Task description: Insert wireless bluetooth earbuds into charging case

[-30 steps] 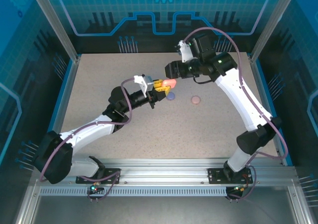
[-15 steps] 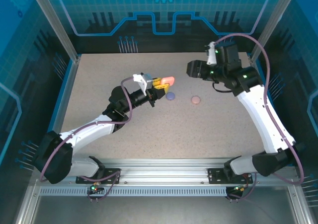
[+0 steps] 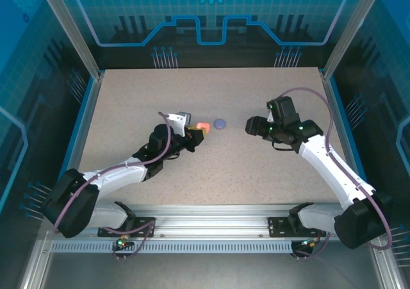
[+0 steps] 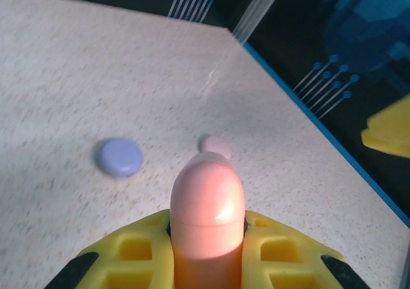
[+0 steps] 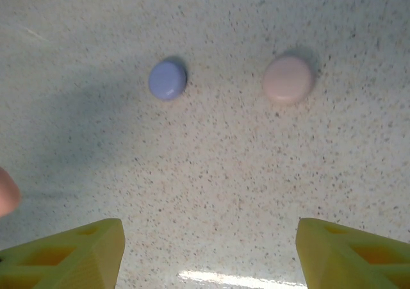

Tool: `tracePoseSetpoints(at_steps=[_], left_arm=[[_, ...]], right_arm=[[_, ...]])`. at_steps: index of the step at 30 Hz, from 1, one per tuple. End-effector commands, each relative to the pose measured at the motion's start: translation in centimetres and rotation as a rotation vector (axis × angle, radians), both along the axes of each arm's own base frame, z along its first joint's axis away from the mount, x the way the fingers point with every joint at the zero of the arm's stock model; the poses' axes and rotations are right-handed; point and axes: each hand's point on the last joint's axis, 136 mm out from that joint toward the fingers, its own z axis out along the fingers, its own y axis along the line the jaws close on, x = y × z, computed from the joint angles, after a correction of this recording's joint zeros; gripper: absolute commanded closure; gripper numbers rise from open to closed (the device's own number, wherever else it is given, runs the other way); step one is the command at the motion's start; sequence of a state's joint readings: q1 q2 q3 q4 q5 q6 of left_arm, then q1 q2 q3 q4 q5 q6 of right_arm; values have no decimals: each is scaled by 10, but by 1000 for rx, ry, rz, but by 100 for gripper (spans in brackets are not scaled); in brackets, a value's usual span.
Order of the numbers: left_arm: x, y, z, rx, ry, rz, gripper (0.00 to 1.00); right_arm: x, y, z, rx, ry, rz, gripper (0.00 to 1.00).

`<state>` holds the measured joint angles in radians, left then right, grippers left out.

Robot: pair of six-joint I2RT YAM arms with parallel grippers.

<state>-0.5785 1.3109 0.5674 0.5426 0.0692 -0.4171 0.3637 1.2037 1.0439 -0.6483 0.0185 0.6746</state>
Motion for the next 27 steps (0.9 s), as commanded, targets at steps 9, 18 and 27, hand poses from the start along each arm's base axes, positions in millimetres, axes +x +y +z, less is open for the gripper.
tracePoseSetpoints(at_steps=[9, 18, 27], left_arm=[[42, 13, -65, 8, 291, 146, 100], [78, 35, -100, 23, 493, 200, 100], [84, 69, -127, 105, 641, 284, 88]], right_arm=[[10, 17, 17, 26, -99, 19, 28], [19, 16, 18, -8, -103, 20, 28], [24, 16, 18, -28, -103, 19, 28]])
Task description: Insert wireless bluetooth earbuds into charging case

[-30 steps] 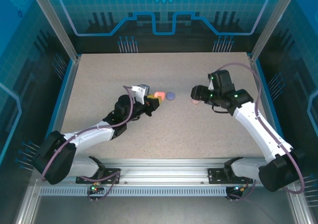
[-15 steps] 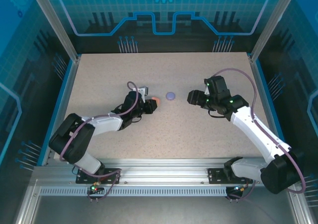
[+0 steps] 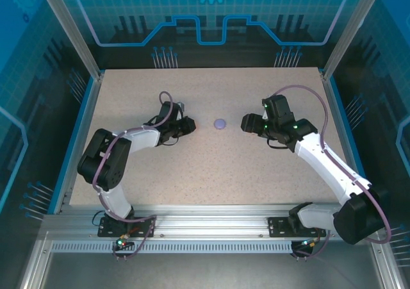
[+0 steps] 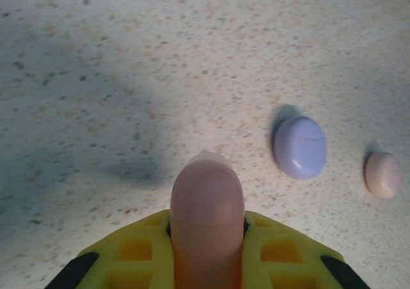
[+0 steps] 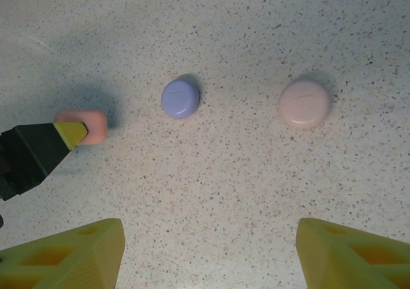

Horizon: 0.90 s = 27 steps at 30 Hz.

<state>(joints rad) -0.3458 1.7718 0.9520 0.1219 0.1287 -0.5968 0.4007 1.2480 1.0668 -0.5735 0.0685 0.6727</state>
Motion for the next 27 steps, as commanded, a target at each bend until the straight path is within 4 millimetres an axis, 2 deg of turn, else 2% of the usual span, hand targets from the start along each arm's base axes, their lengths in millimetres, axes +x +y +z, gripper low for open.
tracePoseSetpoints(at_steps=[1, 9, 16, 22, 24, 26, 27], left_arm=[[-6, 17, -13, 34, 99, 20, 86], [-7, 40, -29, 79, 201, 47, 70], [-7, 62, -30, 136, 269, 78, 48], [2, 100, -6, 213, 274, 122, 24], [8, 114, 10, 245, 250, 131, 13], [14, 125, 32, 290, 205, 130, 6], [17, 131, 47, 322, 172, 134, 2]], right_arm=[[6, 3, 11, -17, -39, 11, 28], [4, 0, 11, -26, -39, -1, 28], [1, -5, 17, -36, -46, -12, 27], [-4, -16, 23, -74, -59, -27, 23], [-5, -23, 27, -85, -64, -42, 16], [-6, -31, 32, -93, -79, -49, 3], [-6, -37, 35, -98, -90, -57, 0]])
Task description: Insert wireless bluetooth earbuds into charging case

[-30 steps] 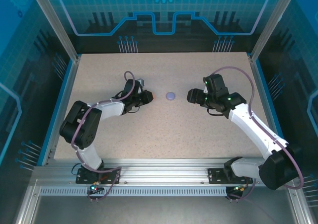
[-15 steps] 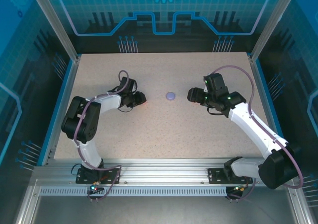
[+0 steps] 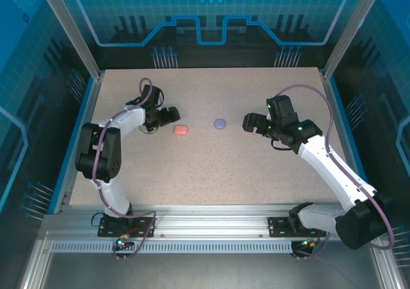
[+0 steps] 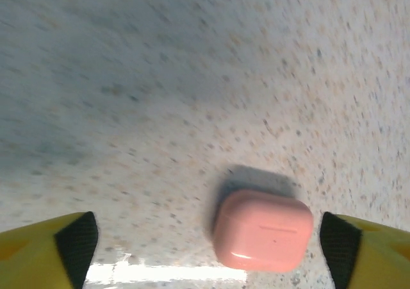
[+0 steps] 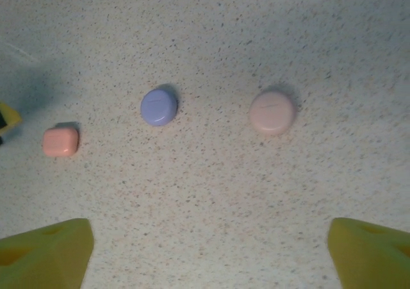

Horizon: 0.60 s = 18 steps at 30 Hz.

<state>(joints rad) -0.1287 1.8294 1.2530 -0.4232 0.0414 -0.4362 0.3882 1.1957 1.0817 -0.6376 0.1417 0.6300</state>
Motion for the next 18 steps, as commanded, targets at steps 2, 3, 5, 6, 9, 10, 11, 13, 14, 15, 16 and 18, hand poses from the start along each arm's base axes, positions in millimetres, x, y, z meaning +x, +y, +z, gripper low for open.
tracePoseSetpoints(at_steps=[2, 3, 5, 6, 9, 10, 11, 13, 14, 15, 16, 18], left_arm=[[5, 28, 70, 141, -118, -29, 1], [7, 32, 86, 166, -164, -26, 1], [9, 39, 113, 209, -262, -21, 1], [8, 43, 125, 230, -324, -10, 1], [-2, 51, 149, 271, -547, 10, 1], [-10, 54, 152, 279, -621, 21, 1], [-18, 56, 155, 292, -716, 26, 1], [-38, 58, 156, 330, -867, 14, 1], [-47, 60, 151, 357, -897, 0, 1], [-55, 59, 142, 383, -896, -28, 1], [-61, 60, 130, 404, -877, -50, 1], [-73, 64, 101, 443, -839, -74, 1]], right_arm=[[4, -27, 30, -34, -80, -29, 0], [5, -35, 34, -50, -90, -44, 0], [10, -54, 40, -94, -109, -89, 0], [12, -66, 43, -125, -113, -126, 0], [18, -99, 54, -236, -172, -230, 0], [20, -109, 57, -271, -200, -264, 0], [24, -119, 61, -299, -238, -302, 0], [31, -137, 63, -376, -323, -356, 0], [35, -142, 62, -405, -358, -360, 0], [40, -144, 57, -438, -378, -335, 0], [44, -144, 52, -465, -384, -299, 0], [49, -147, 27, -520, -365, -260, 0]])
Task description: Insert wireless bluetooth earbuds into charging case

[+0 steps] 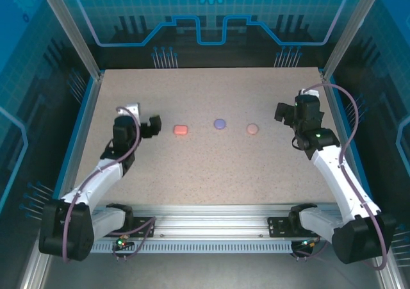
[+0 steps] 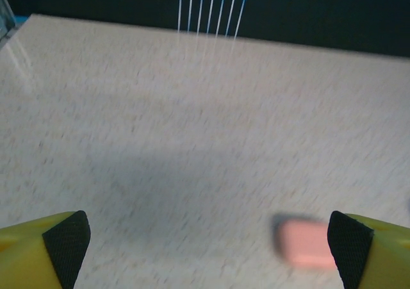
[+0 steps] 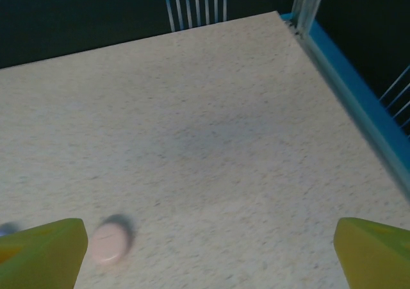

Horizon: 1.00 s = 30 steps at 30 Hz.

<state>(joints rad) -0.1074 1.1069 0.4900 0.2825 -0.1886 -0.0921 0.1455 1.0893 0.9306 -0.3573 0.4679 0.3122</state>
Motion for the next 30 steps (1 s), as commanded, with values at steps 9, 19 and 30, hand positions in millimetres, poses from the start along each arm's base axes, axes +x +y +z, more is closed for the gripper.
tracePoseSetpoints(at_steps=[9, 19, 30], left_arm=[[5, 12, -32, 128, -151, 16, 1], [25, -3, -63, 109, -87, -97, 1], [37, 13, -67, 4, -21, -78, 1]], right_arm=[[15, 2, -105, -135, -139, 120, 0], [33, 14, -120, -121, -253, 220, 0], [48, 24, -141, -90, -154, 295, 0]])
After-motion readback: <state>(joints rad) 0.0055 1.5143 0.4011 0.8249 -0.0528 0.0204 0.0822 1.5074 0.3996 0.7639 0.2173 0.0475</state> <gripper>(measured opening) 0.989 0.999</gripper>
